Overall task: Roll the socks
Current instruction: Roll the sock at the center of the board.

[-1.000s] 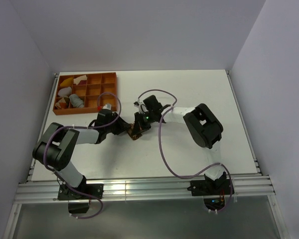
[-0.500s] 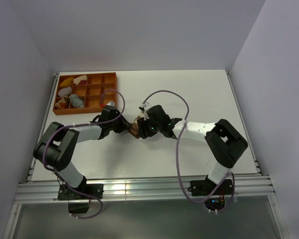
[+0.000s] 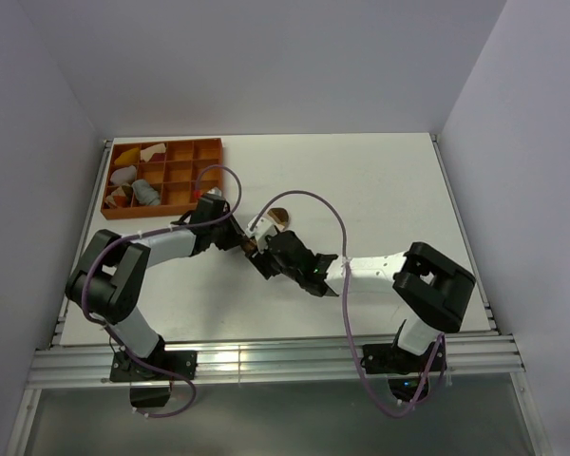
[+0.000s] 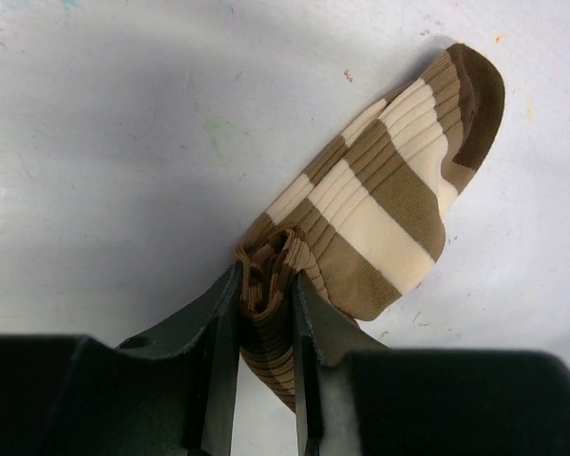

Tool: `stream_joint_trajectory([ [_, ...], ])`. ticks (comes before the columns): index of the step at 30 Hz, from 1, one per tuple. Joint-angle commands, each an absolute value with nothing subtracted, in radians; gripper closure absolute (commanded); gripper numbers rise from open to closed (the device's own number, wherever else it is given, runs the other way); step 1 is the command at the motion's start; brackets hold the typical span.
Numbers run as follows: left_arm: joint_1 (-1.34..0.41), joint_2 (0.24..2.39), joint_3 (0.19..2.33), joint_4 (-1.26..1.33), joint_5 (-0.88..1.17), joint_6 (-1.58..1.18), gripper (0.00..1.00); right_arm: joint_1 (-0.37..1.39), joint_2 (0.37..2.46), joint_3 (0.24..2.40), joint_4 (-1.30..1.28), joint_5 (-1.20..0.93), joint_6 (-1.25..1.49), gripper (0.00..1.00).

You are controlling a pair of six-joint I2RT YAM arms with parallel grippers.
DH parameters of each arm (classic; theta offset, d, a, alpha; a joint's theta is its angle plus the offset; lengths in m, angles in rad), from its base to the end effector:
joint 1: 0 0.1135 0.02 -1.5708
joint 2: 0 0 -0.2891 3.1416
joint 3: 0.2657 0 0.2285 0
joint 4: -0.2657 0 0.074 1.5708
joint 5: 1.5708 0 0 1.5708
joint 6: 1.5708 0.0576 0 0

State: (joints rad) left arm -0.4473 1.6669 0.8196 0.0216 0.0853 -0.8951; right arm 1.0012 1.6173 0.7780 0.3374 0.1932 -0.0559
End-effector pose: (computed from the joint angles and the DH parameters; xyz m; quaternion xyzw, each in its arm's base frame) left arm 0.2934 -0.1462 0.1792 -0.1915 0.9108 -0.2573 0.2601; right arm 0.1926 0.2802 0.2155 -0.3895 0.7644 0.1569 0.4892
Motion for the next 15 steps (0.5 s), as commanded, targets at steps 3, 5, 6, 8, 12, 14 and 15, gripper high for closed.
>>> stream_joint_trajectory([
  [3, -0.449, 1.689, 0.864, -0.049, 0.081, -0.845, 0.85, 1.029, 1.663, 0.834, 0.451, 0.238, -0.146, 0.37],
  [5, -0.449, 1.69, 0.868, -0.052, 0.084, -0.844, 0.85, 1.031, 1.684, 0.847, 0.453, 0.235, -0.156, 0.37],
  [6, -0.449, 1.69, 0.873, -0.054, 0.089, -0.842, 0.86, 1.031, 1.699, 0.85, 0.462, 0.224, -0.16, 0.38],
  [8, -0.449, 1.695, 0.879, -0.061, 0.091, -0.839, 0.86, 1.035, 1.713, 0.856, 0.465, 0.216, -0.164, 0.38],
  [12, -0.449, 1.704, 0.888, -0.064, 0.101, -0.836, 0.86, 1.051, 1.762, 0.879, 0.468, 0.247, -0.186, 0.38],
  [14, -0.449, 1.709, 0.888, -0.061, 0.109, -0.839, 0.86, 1.054, 1.778, 0.882, 0.472, 0.262, -0.196, 0.39],
  [15, -0.449, 1.709, 0.891, -0.063, 0.112, -0.839, 0.86, 1.058, 1.795, 0.888, 0.471, 0.268, -0.199, 0.39],
])
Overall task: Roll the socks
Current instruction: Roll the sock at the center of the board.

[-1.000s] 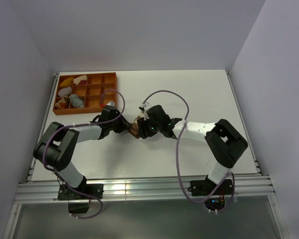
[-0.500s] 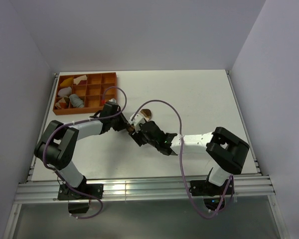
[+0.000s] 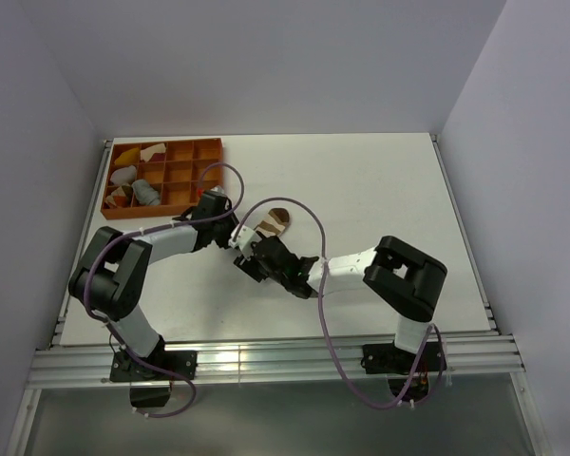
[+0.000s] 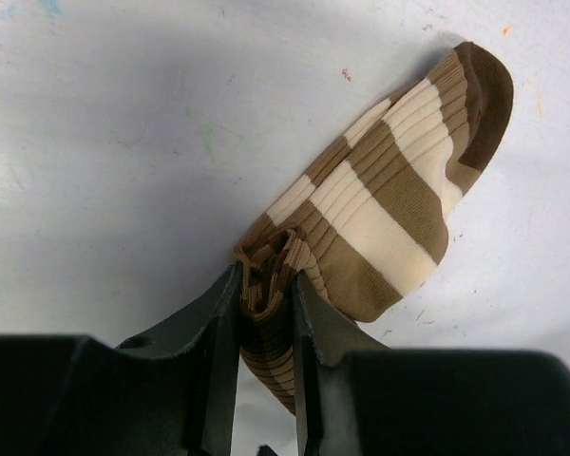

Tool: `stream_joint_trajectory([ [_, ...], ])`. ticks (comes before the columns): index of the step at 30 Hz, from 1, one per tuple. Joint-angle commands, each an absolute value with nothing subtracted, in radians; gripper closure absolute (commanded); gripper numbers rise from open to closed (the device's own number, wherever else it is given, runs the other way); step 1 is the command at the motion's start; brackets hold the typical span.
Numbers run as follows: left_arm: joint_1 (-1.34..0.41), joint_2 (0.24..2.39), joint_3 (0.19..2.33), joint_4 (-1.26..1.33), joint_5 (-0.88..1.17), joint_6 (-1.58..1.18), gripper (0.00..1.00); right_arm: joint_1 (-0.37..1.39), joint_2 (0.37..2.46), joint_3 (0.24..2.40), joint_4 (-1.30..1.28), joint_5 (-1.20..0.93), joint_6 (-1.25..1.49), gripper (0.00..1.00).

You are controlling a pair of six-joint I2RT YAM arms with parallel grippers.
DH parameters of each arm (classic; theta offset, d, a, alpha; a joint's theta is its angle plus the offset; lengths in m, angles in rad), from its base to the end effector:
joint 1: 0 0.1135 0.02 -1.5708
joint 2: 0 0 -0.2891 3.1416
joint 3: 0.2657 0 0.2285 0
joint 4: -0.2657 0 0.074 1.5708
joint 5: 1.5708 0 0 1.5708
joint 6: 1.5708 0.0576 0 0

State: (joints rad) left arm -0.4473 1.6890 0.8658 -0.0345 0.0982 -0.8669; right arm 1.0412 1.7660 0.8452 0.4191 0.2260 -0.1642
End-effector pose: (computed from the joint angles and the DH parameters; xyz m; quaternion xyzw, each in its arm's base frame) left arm 0.2986 -0.1495 0.1804 -0.1782 0.9190 -0.2494 0.2479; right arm 0.1988 0.3140 0.1953 -0.4373 0.7369 0.1271 0.4995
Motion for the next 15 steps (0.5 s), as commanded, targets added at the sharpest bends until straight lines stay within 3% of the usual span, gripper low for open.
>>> stream_joint_trajectory([
  [1, -0.449, 1.71, 0.891, -0.066, 0.118, -0.838, 0.86, 1.061, 1.802, 0.891, 0.472, 0.273, -0.209, 0.39],
  [8, -0.451, 1.709, 0.891, -0.071, 0.123, -0.841, 0.86, 1.072, 1.89, 0.91, 0.482, 0.354, -0.213, 0.44],
  [11, -0.451, 1.704, 0.893, -0.074, 0.129, -0.847, 0.86, 1.074, 1.901, 0.907, 0.482, 0.379, -0.206, 0.57],
  [15, -0.451, 1.683, 0.879, -0.058, 0.129, -0.87, 0.82, 1.072, 1.896, 0.9, 0.462, 0.374, -0.184, 0.87],
])
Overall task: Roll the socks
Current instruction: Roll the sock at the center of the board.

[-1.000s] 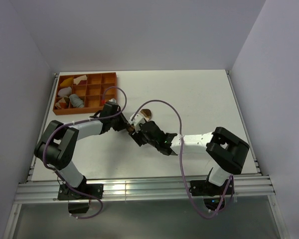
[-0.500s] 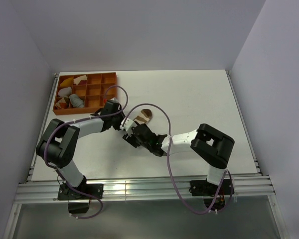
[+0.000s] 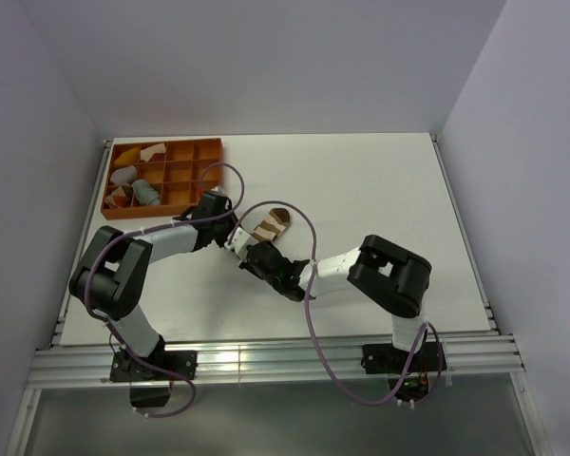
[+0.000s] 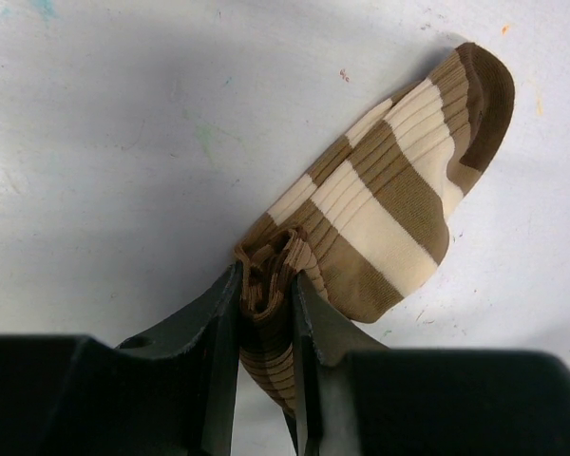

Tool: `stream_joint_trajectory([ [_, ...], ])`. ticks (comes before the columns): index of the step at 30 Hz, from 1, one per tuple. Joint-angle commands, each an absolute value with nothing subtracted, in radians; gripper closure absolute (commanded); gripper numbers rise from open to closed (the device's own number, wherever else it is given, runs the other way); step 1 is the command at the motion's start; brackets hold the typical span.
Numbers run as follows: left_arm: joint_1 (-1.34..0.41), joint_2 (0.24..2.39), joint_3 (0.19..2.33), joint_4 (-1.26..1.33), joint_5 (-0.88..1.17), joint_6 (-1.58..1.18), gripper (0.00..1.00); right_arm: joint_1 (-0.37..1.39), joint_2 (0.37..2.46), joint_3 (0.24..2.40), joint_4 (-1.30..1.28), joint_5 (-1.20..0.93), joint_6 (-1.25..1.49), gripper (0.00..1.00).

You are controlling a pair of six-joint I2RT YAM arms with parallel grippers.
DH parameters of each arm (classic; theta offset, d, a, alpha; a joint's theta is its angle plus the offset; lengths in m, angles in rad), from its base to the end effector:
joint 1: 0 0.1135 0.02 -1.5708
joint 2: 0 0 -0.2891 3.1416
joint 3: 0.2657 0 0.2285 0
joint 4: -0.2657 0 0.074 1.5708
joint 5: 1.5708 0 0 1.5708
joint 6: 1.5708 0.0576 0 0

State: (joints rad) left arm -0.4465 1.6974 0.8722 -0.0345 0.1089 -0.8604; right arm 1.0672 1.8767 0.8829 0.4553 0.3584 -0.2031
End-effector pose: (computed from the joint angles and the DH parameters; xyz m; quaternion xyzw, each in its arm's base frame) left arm 0.3002 -0.1507 0.1796 -0.1738 0.9200 -0.2518 0.2450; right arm 0.2047 0.3296 0.1715 -0.4369 0.7411 0.0626 0.5059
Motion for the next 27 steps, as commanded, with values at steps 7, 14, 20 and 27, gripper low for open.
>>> stream_joint_trajectory([
  [7, -0.443, 1.594, 0.848, -0.026, 0.091, -0.91, 0.55, 0.999, 1.855, 0.908, 0.338, 0.133, -0.034, 1.0],
  [14, -0.39, 1.471, 0.726, 0.066, 0.081, -0.986, 0.34, 0.848, 1.865, 0.939, 0.233, -0.194, 0.103, 1.0],
  [20, -0.365, 1.434, 0.673, 0.153, 0.121, -0.991, 0.34, 0.724, 1.873, 0.942, 0.247, -0.426, 0.238, 1.0],
  [27, -0.374, 1.502, 0.647, 0.247, 0.17, -1.002, 0.35, 0.626, 1.948, 0.939, 0.328, -0.656, 0.422, 1.0],
])
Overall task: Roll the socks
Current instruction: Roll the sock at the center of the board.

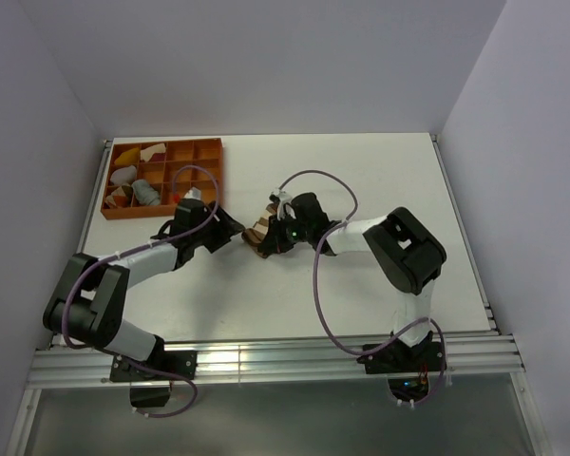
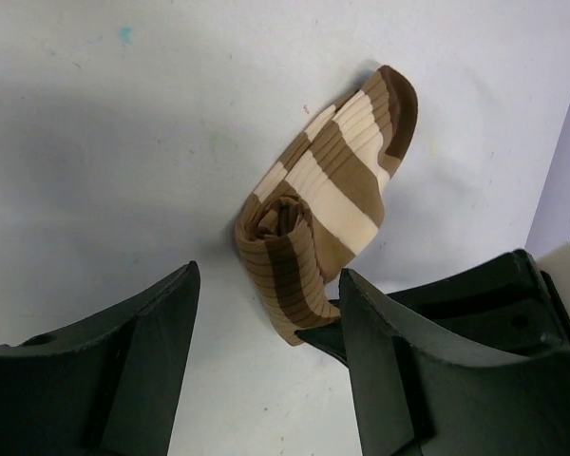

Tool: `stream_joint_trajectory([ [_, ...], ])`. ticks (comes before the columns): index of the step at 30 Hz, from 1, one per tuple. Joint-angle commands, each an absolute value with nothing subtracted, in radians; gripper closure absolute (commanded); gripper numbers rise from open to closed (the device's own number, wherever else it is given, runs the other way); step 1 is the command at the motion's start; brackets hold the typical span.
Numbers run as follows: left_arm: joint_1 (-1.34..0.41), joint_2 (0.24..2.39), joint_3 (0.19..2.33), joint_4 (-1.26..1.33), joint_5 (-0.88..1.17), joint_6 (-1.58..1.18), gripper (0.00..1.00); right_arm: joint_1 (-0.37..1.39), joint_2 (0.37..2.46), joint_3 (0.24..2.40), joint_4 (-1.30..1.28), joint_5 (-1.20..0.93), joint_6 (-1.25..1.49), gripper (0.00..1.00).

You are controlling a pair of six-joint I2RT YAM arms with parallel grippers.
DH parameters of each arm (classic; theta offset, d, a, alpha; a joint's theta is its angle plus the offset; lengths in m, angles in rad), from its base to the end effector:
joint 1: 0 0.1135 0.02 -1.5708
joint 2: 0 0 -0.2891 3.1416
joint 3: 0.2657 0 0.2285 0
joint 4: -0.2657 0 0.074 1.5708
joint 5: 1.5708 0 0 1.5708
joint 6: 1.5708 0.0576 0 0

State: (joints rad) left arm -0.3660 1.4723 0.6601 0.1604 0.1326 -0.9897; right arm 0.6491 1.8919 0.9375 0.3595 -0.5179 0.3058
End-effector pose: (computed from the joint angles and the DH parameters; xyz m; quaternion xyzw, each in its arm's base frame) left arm 0.2690 -0.1113 0.2029 -0.2464 0.8602 -0.3238 0.3075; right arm 0.2938 0.2587 0.1731 -0.2641 0.8208 0.4091 0.2986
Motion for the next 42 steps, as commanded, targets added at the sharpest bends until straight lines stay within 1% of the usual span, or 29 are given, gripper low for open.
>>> stream_joint_trajectory([
  [1, -0.38, 1.509, 0.647, 0.255, 0.169, -0.997, 0.35, 0.617, 1.975, 0.943, 0.334, -0.701, 0.439, 1.0],
  [7, -0.42, 1.569, 0.641, 0.293, 0.17, -1.009, 0.36, 0.561, 2.046, 0.962, 0.382, -0.799, 0.537, 1.0],
  [13, -0.44, 1.606, 0.647, 0.313, 0.163, -1.014, 0.37, 0.506, 2.052, 0.93, 0.448, -0.856, 0.606, 1.0],
  [18, -0.449, 1.631, 0.661, 0.33, 0.152, -1.008, 0.38, 0.488, 2.074, 0.956, 0.397, -0.871, 0.615, 1.0],
  [24, -0.451, 1.643, 0.65, 0.345, 0.144, -1.011, 0.39, 0.46, 2.106, 0.954, 0.42, -0.884, 0.661, 1.0],
  [32, -0.451, 1.683, 0.643, 0.351, 0.129, -1.034, 0.41, 0.453, 2.137, 1.02, 0.304, -0.881, 0.602, 1.0],
  [34, -0.451, 1.689, 0.646, 0.342, 0.117, -1.034, 0.46, 0.453, 2.131, 1.032, 0.276, -0.867, 0.583, 1.0],
  [37, -0.453, 1.7, 0.66, 0.312, 0.11, -1.034, 0.63, 0.454, 2.109, 1.043, 0.239, -0.847, 0.548, 1.0],
  [38, -0.453, 1.703, 0.663, 0.293, 0.11, -1.031, 0.72, 0.454, 2.099, 1.043, 0.23, -0.83, 0.529, 1.0],
  [40, -0.453, 1.704, 0.676, 0.272, 0.107, -1.022, 0.83, 0.459, 2.056, 1.04, 0.215, -0.809, 0.502, 1.0],
  [41, -0.453, 1.704, 0.683, 0.261, 0.107, -1.017, 0.9, 0.462, 2.037, 1.04, 0.192, -0.789, 0.467, 0.99],
  [42, -0.453, 1.704, 0.699, 0.23, 0.106, -1.003, 0.94, 0.465, 1.996, 1.039, 0.181, -0.751, 0.447, 0.96],
])
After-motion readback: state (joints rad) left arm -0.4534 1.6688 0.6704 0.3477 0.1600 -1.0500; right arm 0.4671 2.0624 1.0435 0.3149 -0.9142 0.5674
